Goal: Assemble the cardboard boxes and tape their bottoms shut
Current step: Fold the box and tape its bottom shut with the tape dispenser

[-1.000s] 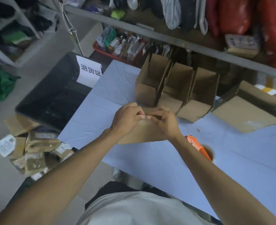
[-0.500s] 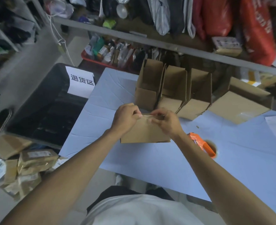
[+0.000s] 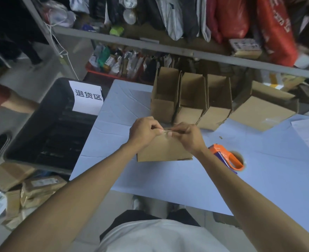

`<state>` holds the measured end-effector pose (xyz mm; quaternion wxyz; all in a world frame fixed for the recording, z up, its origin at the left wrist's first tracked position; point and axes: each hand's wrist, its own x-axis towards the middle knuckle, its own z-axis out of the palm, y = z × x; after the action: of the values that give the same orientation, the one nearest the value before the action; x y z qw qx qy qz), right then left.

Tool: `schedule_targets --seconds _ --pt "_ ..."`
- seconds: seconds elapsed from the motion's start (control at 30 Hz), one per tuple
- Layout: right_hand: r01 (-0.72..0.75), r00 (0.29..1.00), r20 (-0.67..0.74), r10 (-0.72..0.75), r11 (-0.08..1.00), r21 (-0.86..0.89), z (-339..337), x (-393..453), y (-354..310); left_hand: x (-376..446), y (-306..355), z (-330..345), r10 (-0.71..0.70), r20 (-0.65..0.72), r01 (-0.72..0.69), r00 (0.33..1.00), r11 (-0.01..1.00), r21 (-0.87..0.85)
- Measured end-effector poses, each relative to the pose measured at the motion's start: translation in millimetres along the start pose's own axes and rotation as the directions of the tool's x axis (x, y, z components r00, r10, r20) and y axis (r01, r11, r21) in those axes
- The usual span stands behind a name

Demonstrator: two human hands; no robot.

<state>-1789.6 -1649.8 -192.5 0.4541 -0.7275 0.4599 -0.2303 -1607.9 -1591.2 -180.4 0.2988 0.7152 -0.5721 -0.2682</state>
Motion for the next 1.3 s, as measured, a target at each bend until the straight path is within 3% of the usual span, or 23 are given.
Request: schedule_targets --seconds 0.1,0.27,0.43,0.5,0.57,0.63,0.7,0.8,0.83,0.9,0.97,1.03,1.07,1.1,1.17,1.3 --pt "0.002 1.0 -0.03 -0.002 1.0 0.012 -0.7 -3.8 -1.9 1.9 0.8 0.6 -0.023 -0.009 0.024 1.0 0.999 0.035" --pt "-0.038 0.998 -0.05 0.042 0.997 0.069 5.2 -4.9 -7.8 -0.1 5.9 -3.2 0.118 0.073 -0.127 0.99 0.982 0.137" --pt "-0.029 0.999 -0.038 0.029 1.0 -0.012 1.7 -6.0 -1.9 5.2 -2.0 -14.7 0.033 0.011 -0.033 0.999 0.999 0.03" --pt "-0.049 0.999 -0.022 0.049 0.999 0.0 1.0 -8.1 1.0 7.3 -4.0 -20.6 0.062 0.046 -0.062 0.997 0.998 0.007" --pt "-0.035 0.997 -0.064 0.035 0.999 -0.004 3.4 -7.7 1.3 4.7 -3.2 -20.2 0.131 0.156 -0.148 0.979 0.984 0.103" --pt "-0.015 0.991 -0.131 0.012 1.0 -0.02 5.6 -6.1 -0.1 -5.5 -6.2 -12.2 0.173 0.306 -0.288 0.936 0.876 0.387" --pt "-0.017 0.988 -0.155 0.011 0.999 -0.033 5.0 -3.6 -0.9 -17.6 -11.0 -1.0 0.21 0.346 -0.389 0.914 0.692 0.608" --pt "-0.026 0.992 -0.127 0.017 0.997 -0.069 1.9 -2.7 -1.1 -21.1 -14.7 10.1 0.296 0.26 -0.392 0.919 0.621 0.679" --pt "-0.049 0.988 -0.148 0.045 0.999 -0.023 -1.0 -4.3 -0.3 -18.7 -14.5 8.6 0.286 0.219 -0.358 0.933 0.659 0.661" --pt "-0.124 0.956 -0.251 0.154 0.983 0.134 -10.9 -11.2 4.3 -11.7 -16.5 -0.7 0.14 0.147 -0.194 0.979 0.856 0.479" --pt "-0.238 0.907 -0.294 0.302 0.942 0.234 -19.3 -19.0 16.5 -9.3 -23.4 -11.4 -0.049 0.169 0.038 0.984 0.997 0.065" --pt "-0.409 0.87 -0.148 0.471 0.856 0.317 -15.8 -26.6 29.3 -13.8 -32.0 -14.1 -0.099 0.221 0.172 0.97 0.924 -0.341" --pt "-0.473 0.849 -0.054 0.525 0.802 0.364 -9.6 -30.4 33.4 -17.6 -35.4 -10.8 -0.102 0.249 0.207 0.963 0.872 -0.443" --pt "-0.503 0.838 -0.004 0.546 0.776 0.381 -2.3 -34.1 37.1 -21.7 -39.1 -5.7 -0.112 0.278 0.239 0.954 0.843 -0.483" --pt "-0.497 0.848 -0.034 0.529 0.817 0.293 9.5 -39.1 46.5 -27.2 -47.9 7.3 -0.177 0.32 0.316 0.931 0.828 -0.462" --pt "-0.527 0.836 -0.066 0.544 0.832 0.175 16.2 -44.5 62.3 -31.0 -69.3 21.7 -0.292 0.335 0.389 0.896 0.879 -0.275"
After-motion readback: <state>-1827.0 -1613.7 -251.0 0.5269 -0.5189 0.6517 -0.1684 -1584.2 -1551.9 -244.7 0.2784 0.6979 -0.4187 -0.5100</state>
